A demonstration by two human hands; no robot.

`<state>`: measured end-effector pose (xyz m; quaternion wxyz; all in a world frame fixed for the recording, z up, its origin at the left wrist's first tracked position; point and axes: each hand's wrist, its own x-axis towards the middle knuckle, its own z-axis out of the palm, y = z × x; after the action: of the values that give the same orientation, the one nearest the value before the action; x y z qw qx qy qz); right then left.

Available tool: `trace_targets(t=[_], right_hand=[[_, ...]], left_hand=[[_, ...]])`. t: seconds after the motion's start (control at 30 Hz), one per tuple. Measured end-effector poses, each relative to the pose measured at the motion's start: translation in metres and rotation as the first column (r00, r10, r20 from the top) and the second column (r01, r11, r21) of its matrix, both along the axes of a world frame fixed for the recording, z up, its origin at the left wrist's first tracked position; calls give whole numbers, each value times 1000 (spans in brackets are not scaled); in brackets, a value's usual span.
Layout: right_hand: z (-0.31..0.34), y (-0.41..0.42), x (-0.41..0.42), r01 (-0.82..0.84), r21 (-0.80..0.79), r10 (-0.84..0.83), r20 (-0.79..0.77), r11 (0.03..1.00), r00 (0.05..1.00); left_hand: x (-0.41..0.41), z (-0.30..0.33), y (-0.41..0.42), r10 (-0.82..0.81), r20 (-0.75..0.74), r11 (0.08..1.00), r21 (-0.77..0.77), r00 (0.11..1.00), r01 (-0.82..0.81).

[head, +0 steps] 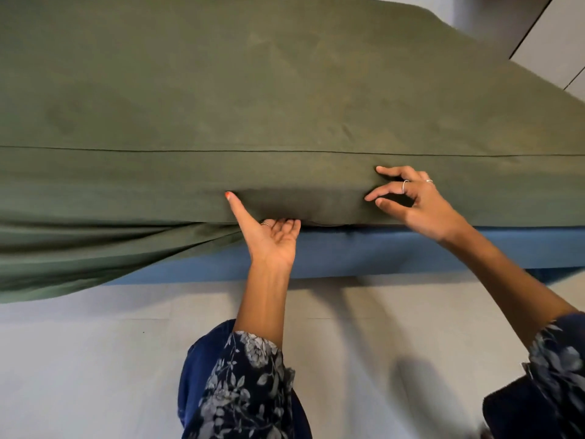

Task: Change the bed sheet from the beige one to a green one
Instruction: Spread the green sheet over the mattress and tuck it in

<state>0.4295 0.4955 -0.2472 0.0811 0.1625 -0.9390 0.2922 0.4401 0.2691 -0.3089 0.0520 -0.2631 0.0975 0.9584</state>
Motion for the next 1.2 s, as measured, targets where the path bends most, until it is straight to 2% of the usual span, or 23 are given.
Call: trace_targets(t=[0.17,0.23,0.3,0.33,0.37,0.43,0.5,0.53,0.67,0.77,0.87,1.0,1.07,1.2], right_hand=[[3,-1,8,15,97,-15,-4,995,1000],[-1,-5,17,42,12,-41,-112,999,993],[-16,-16,38,119,-203,-156,-177,972,972],[-28,-23,48,181,-311,-224,-107,933,969],[-43,-31,55,252,-375,-262,26,892,965],[-71,-50,55,338,-361,-221,328,869,919],[-89,-70,47,354,-400,-101,530,846,842],[-93,-82,41,374,-461,-34,593,805,804],[-93,-124,27,424,-642,162,651,639,741],[-92,-142,17,497,-745,214,627,445,749],[-93,-146,8,546,-782,302,621,300,724],[-92,-142,7,567,-776,370,630,274,683],[-91,-141,5,554,-775,391,631,304,669],[-88,-145,13,524,-773,402,634,357,661]], left_hand=[[-5,0,7,39,-97,997,66,995,-33],[-4,-1,13,51,-155,997,63,987,-42],[-3,-4,15,8,-178,999,-36,984,-14],[-3,-7,12,-46,-163,992,-126,986,26],[-2,-7,7,-112,-116,966,-246,987,81],[1,-6,-4,-192,31,846,-501,981,181],[7,-9,-18,-112,141,711,-680,984,179],[12,-14,-25,-65,165,681,-713,984,165],[29,-33,-40,-31,245,749,-636,969,184],[29,-36,-43,42,222,807,-583,974,98],[25,-35,-42,139,213,828,-560,967,4],[21,-31,-47,289,192,825,-547,938,-142],[18,-24,-54,351,143,816,-531,925,-228],[11,-11,-54,384,92,814,-504,919,-290]])
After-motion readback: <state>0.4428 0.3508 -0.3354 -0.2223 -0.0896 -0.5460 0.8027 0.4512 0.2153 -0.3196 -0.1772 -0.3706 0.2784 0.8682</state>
